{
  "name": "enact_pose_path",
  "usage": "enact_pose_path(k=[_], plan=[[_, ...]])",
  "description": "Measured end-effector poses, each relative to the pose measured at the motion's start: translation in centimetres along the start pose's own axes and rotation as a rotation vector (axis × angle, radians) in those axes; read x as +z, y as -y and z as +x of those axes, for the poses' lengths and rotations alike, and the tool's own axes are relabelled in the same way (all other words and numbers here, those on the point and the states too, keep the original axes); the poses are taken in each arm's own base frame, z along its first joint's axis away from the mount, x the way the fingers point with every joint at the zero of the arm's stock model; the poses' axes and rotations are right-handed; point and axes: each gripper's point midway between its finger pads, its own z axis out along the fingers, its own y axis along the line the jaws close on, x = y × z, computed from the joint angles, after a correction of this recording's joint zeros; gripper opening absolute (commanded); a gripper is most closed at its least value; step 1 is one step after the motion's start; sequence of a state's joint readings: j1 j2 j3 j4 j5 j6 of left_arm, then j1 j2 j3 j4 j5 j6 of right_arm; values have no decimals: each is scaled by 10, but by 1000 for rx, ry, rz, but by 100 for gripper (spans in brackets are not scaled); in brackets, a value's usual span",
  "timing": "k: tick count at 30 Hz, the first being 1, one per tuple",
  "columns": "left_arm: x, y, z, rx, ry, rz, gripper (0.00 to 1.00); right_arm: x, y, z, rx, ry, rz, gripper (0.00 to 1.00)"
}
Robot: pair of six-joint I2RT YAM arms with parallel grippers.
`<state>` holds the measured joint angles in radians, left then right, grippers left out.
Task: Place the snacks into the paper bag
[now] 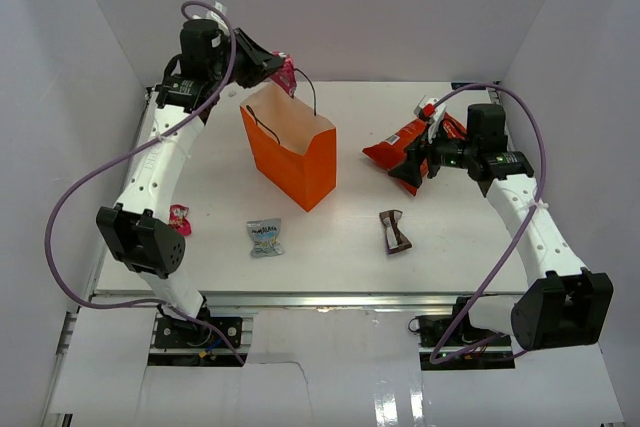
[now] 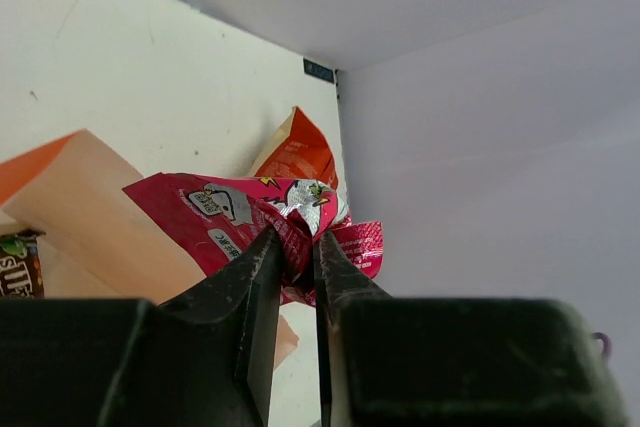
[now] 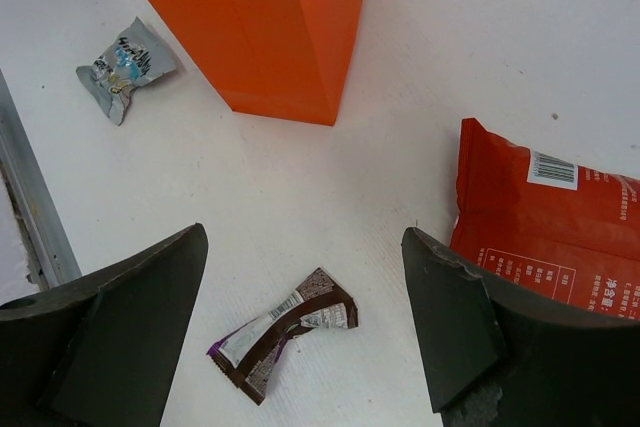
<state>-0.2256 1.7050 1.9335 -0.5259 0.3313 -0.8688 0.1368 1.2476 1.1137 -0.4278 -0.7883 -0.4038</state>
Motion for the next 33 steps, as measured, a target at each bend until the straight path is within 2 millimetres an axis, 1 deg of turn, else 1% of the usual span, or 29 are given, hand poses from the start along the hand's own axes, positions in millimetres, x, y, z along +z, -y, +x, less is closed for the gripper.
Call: enact_pose_path(k=[1,3,5,7,8,11,12,14,15,17,18,20,22,24,26,27,28,30,31,33], plan=[[4,-4,8,-5,-18,-10,8,-1,-1,-1,-4,2,1,84],[8,-13,24,-18,-53,-38,13,-2,-3,0,-6,3,1,84],[9,-22,34,-28,-75,-62,15,-2,-4,3,-2,0,0,84],[7,-29,39,-38,-86,-88,16,-2,-4,4,-1,-3,-1,84],[5,-31,40,-42,-88,-100,20,-2,-4,4,0,-4,-2,84],[-3,-31,41,-42,-82,-109,26,-2,-4,6,1,-6,-2,84],[-6,-30,41,-41,-78,-108,34,-2,-4,6,1,-6,-2,84],[-14,-27,41,-37,-74,-108,42,-2,-4,6,-1,-6,-3,84],[-17,-26,41,-37,-73,-107,50,-2,-4,6,-1,-6,-3,84],[-24,-22,40,-36,-68,-103,57,-2,-4,6,-2,-6,-3,84],[-26,-21,39,-32,-64,-103,62,-2,-4,6,-2,-5,-3,84],[-29,-20,37,-24,-55,-112,68,-2,-4,6,-2,-5,-3,84],[-32,-19,32,-12,-39,-125,68,-2,-4,6,-1,-6,-4,84],[-38,-14,22,11,-9,-137,68,-1,-5,7,0,-8,-5,84],[-46,-8,9,40,38,-146,66,-1,-5,9,3,-10,-7,84],[-52,-7,2,52,66,-157,63,-1,-5,9,3,-10,-8,84],[-59,-9,-2,58,94,-182,61,-1,-5,9,2,-9,-8,85],[-80,-22,-12,56,178,-259,60,-1,-6,11,6,-12,-9,85],[-95,-37,-11,45,218,-317,60,0,-6,13,11,-14,-10,84],[-128,-74,0,-4,279,-434,60,1,-7,20,29,-22,-12,84]])
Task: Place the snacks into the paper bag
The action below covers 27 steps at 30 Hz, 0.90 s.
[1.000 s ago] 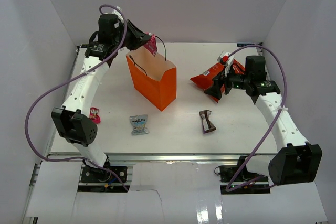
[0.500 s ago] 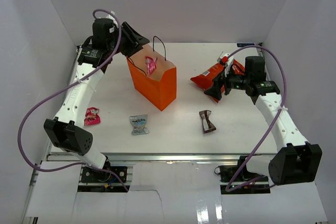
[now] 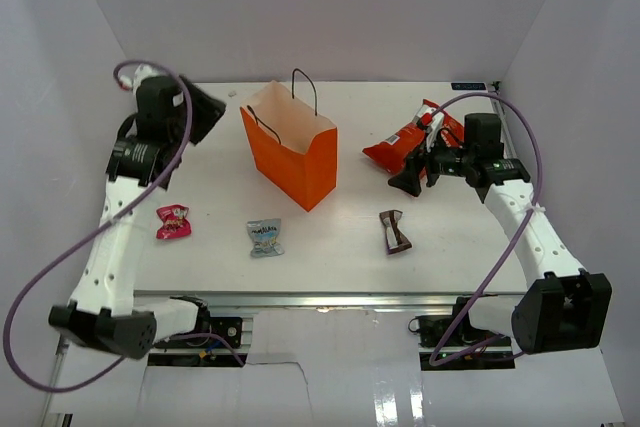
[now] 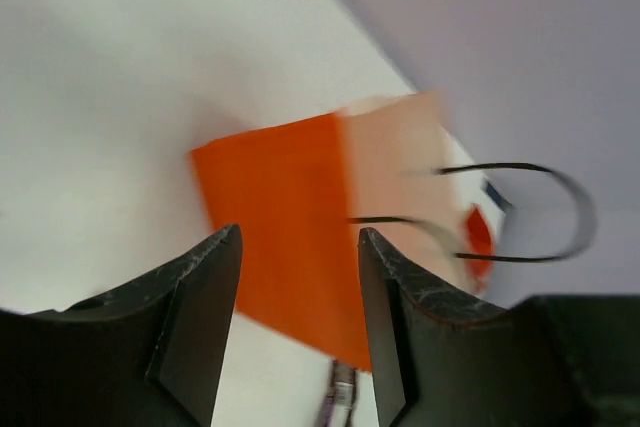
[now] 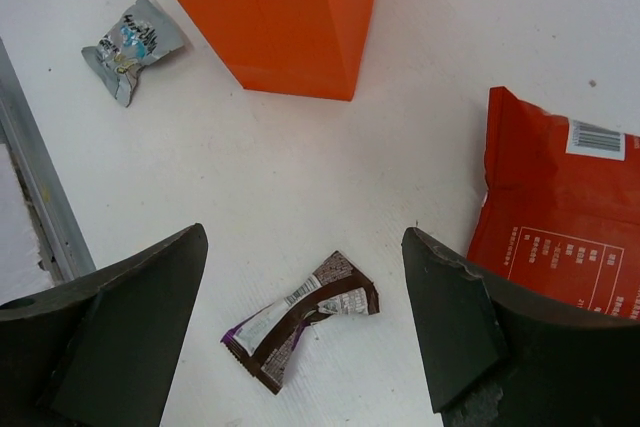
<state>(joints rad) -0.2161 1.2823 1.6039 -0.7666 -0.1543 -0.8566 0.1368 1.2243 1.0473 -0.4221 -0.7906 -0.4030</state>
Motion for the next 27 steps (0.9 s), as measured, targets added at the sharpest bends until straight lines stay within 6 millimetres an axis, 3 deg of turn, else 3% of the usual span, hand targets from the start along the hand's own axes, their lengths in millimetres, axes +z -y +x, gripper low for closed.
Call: enact_pose_path(k=[2,5,8,11,13,15,27], plan=[[-18,-64,13,-54,33,-150,63,2,-1,8,22,-12,-2,84],[-28,-154,36,-151,53,-358,68,4,-3,20,53,-30,-6,84],[-25,-239,73,-218,13,-567,85,6,-5,29,76,-44,-10,84],[-21,-290,115,-226,-96,-699,93,7,-6,35,88,-50,-13,85],[-18,-307,130,-235,-150,-738,95,8,-6,37,90,-51,-15,85],[-10,-315,132,-254,-172,-751,96,9,-5,37,89,-48,-18,85],[39,-363,110,-243,-254,-804,98,11,-5,42,95,-53,-19,85]])
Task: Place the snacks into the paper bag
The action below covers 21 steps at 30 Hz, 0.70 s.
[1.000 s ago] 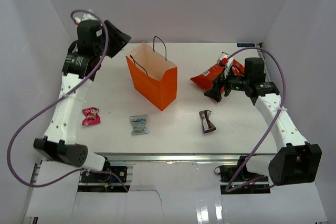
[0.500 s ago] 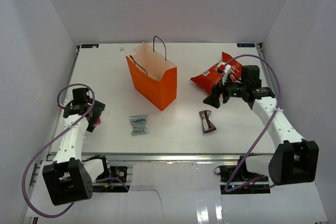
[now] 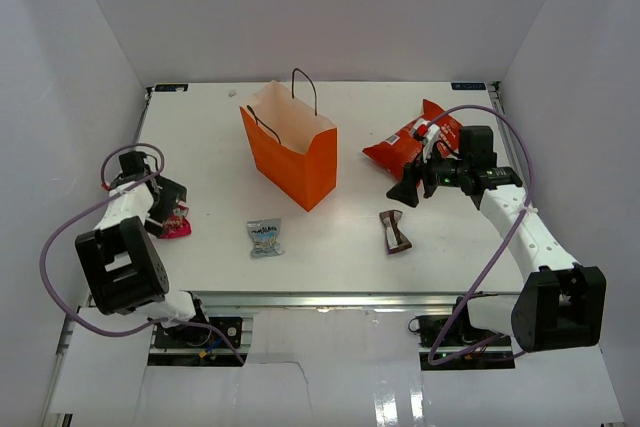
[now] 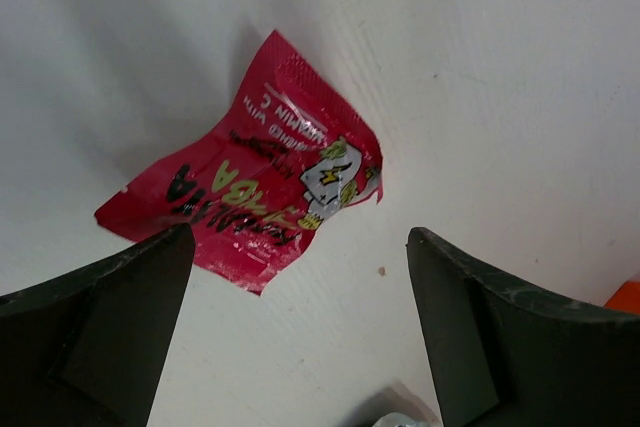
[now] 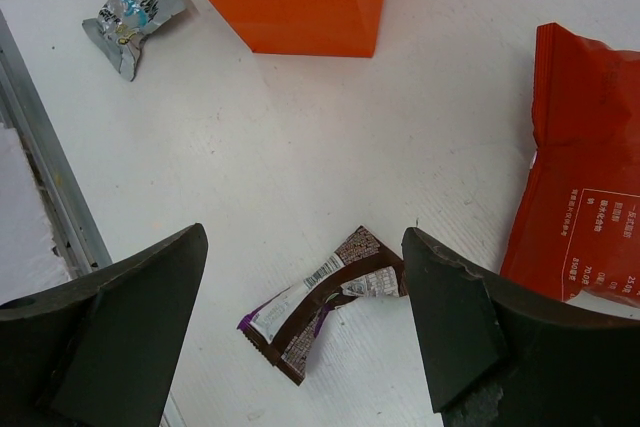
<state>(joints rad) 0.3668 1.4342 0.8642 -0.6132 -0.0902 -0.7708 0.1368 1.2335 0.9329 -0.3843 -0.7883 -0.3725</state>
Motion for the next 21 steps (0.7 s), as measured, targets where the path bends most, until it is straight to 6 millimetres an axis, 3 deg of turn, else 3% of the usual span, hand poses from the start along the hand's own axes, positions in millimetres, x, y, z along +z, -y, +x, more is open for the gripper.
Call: enact_pose_path(k=[5,10,21], plan=[[16,7,-8,41,-20,-22,94,-1,1,0,2,1,3,85],[32,-4,0,34,-67,-78,87,-1,2,0,6,1,6,85],[33,-7,0,30,-66,-80,52,-2,2,-4,-1,7,8,85]])
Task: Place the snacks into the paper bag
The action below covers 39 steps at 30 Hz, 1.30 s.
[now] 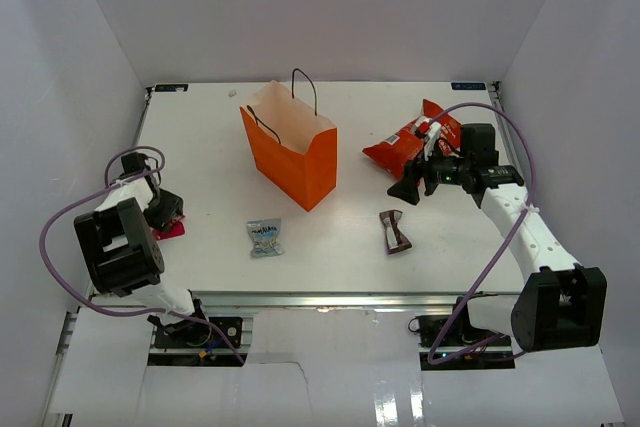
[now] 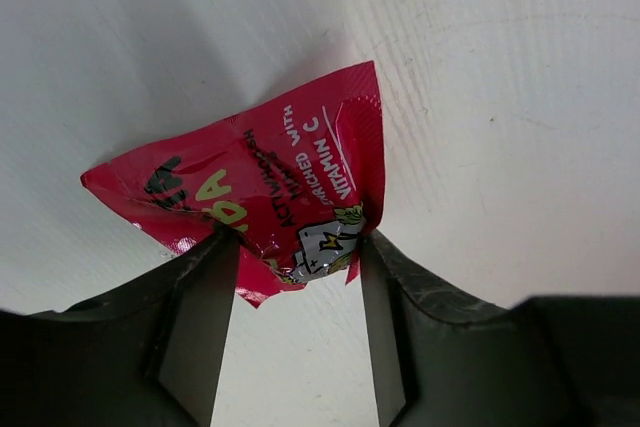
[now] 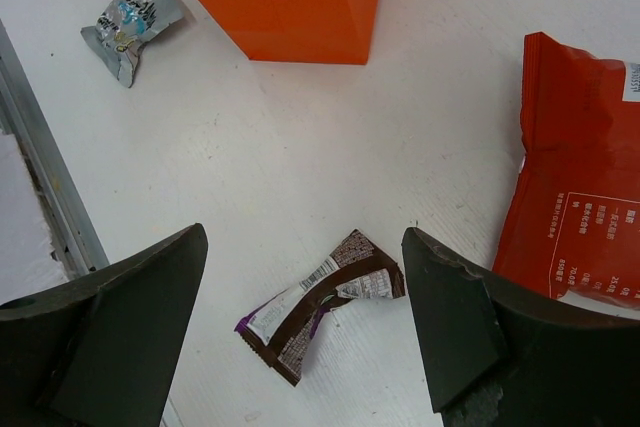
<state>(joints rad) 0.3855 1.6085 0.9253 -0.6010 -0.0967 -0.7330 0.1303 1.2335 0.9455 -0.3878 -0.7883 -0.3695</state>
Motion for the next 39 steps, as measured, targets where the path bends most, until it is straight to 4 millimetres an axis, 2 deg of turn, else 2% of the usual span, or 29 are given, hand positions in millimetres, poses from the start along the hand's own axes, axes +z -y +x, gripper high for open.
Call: enact_pose_path(k=[1,4,6,8,10,15,19,24,26,28,30,32,35,39], plan=[[0,0,0,0,1,2,44,0,0,-2,-3,3,1,85],[-4,3,3,-2,-8,33,34,-1,0,-6,-9,7,2,85],[-11,9,8,-14,-19,83,32,-2,1,-8,-13,10,3,85],[-28,21,11,-24,-14,160,29,-3,1,-11,-17,14,3,85],[-51,41,10,-26,6,266,28,-3,0,-14,-23,19,3,85],[-132,100,12,39,82,550,26,-5,0,-19,-35,24,2,85],[-222,146,7,93,163,793,25,-5,1,-21,-39,22,1,85],[-341,194,-17,128,291,1058,25,-6,1,-24,-43,22,0,85],[-379,212,-17,153,314,1145,25,-6,1,-24,-42,20,0,85],[-407,230,-9,189,315,1220,25,-7,0,-25,-40,18,-1,85],[-424,249,4,232,287,1274,25,-7,0,-25,-41,17,-2,85],[-430,266,20,269,250,1301,26,-7,0,-24,-39,14,-2,85],[-417,290,46,319,179,1295,27,-8,-1,-23,-40,12,-2,85],[-385,308,82,372,84,1235,32,-12,-4,-24,-48,12,5,85]])
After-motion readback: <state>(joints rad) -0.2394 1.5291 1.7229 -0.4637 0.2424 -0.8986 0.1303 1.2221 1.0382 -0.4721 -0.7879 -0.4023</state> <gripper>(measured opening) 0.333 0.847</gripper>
